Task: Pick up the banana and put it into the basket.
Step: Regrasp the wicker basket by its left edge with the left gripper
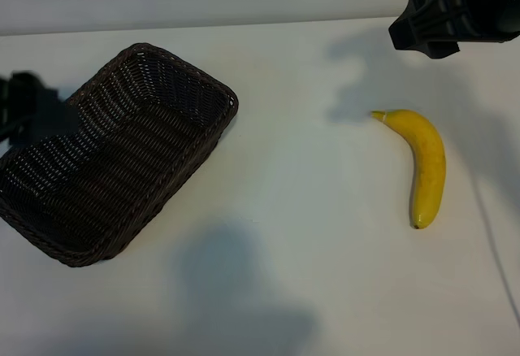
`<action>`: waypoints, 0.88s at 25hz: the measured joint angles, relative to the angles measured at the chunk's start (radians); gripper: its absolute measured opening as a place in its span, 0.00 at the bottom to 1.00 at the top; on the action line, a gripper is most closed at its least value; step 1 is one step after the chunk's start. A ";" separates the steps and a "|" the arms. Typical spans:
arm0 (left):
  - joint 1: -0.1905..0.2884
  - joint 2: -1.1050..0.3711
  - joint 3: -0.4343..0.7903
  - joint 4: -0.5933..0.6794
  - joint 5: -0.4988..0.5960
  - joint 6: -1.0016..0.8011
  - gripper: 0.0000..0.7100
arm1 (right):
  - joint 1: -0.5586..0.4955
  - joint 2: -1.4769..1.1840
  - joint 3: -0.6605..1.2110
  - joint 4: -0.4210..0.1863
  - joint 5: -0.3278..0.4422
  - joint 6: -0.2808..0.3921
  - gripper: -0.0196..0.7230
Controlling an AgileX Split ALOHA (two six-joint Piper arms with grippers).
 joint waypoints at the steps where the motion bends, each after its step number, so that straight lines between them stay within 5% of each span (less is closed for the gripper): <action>1: 0.000 -0.027 0.044 0.028 -0.016 -0.046 0.86 | 0.000 0.000 0.000 0.000 0.001 0.000 0.83; 9: 0.000 -0.357 0.376 0.220 -0.171 -0.475 0.86 | 0.000 0.000 0.000 0.000 0.012 -0.002 0.83; 14: 0.000 -0.474 0.447 0.469 -0.123 -0.745 0.86 | 0.000 0.000 0.000 0.000 0.019 -0.003 0.83; 22: 0.000 -0.500 0.492 0.610 -0.109 -0.935 0.86 | 0.000 0.000 0.000 -0.001 0.030 -0.003 0.83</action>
